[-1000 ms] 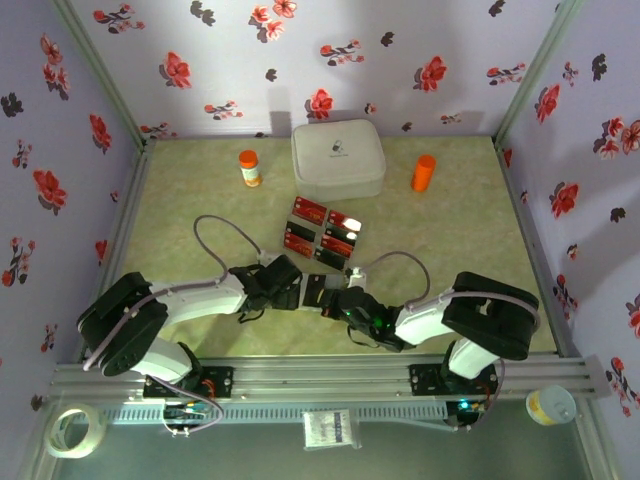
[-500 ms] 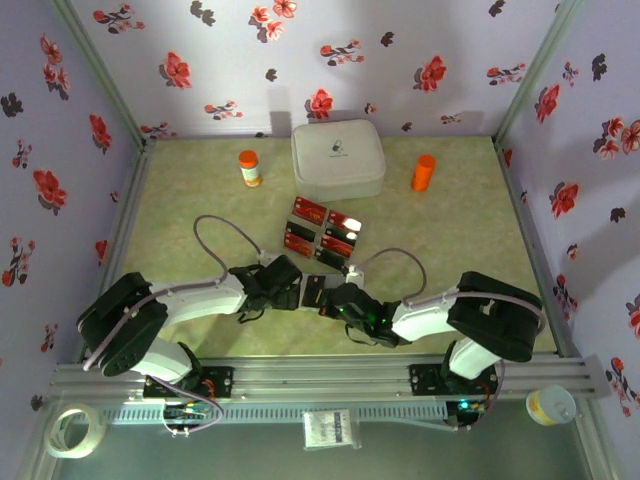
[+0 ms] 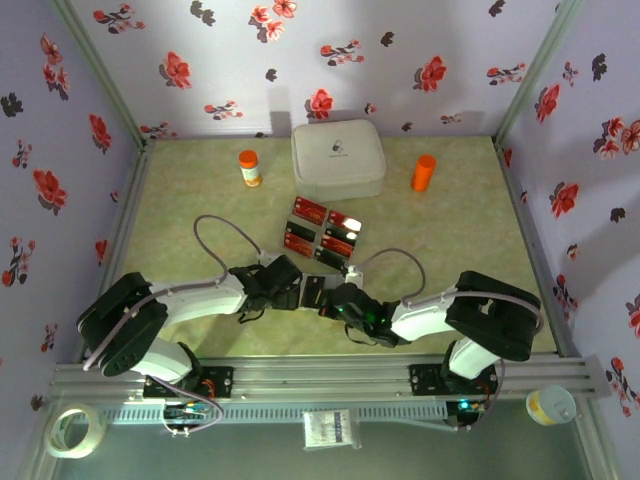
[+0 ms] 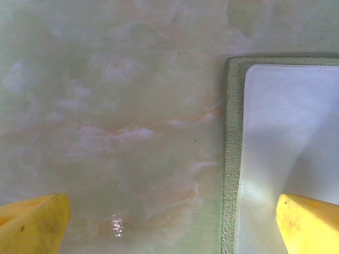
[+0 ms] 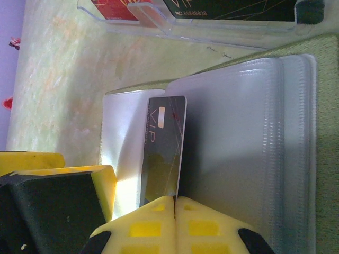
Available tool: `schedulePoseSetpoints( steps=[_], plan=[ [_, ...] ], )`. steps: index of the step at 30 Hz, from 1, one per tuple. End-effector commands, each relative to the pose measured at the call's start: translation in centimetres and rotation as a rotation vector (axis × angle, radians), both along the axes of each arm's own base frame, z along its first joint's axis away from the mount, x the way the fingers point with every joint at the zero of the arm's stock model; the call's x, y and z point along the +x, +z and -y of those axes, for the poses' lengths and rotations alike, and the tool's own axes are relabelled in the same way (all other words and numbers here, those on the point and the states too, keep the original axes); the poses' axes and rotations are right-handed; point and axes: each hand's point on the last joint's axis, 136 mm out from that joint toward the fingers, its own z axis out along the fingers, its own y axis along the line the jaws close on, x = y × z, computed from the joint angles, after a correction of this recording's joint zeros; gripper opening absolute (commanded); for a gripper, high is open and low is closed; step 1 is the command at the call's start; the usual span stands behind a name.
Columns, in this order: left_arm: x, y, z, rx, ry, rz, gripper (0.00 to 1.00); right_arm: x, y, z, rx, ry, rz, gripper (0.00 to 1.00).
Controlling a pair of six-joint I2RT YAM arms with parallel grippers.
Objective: Put the credit cards into the card holder
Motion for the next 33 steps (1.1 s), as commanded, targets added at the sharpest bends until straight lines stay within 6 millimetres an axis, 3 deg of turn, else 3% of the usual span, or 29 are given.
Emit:
schedulePoseSetpoints(
  steps=[1,13,15,20,22,25,30,33],
  plan=[
    [-1.1,-0.9,-2.2,0.082,0.018,-0.024,1.0,-1.2,-2.2,1.0,-0.087,0.028,-0.062,0.0],
    [-1.1,-0.8,-2.2,0.08,0.019,-0.021,1.0,-1.4,-2.9,-0.6,-0.083,0.091,-0.116,0.03],
    [-1.1,-0.9,-2.2,0.081,0.019,-0.022,1.0,-1.4,-2.6,-0.5,-0.079,0.103,-0.122,0.09],
    [-1.1,-0.9,-2.2,0.078,0.022,-0.021,1.0,-0.7,-0.4,0.1,-0.083,0.141,-0.115,0.36],
    [-1.1,-0.9,-2.1,0.076,0.022,-0.021,1.0,-0.4,0.8,0.3,-0.102,0.156,-0.1,0.38],
    [-1.1,-0.9,-2.1,0.072,0.023,-0.021,1.0,-0.1,1.9,0.6,-0.129,0.173,-0.083,0.36],
    [-1.0,-0.8,-2.0,0.066,0.026,-0.016,1.0,0.5,2.4,-0.4,-0.15,0.203,-0.079,0.16],
    [-1.0,-0.7,-2.0,0.06,0.029,-0.014,1.0,0.8,2.2,-1.2,-0.152,0.219,-0.085,0.09]
  ],
)
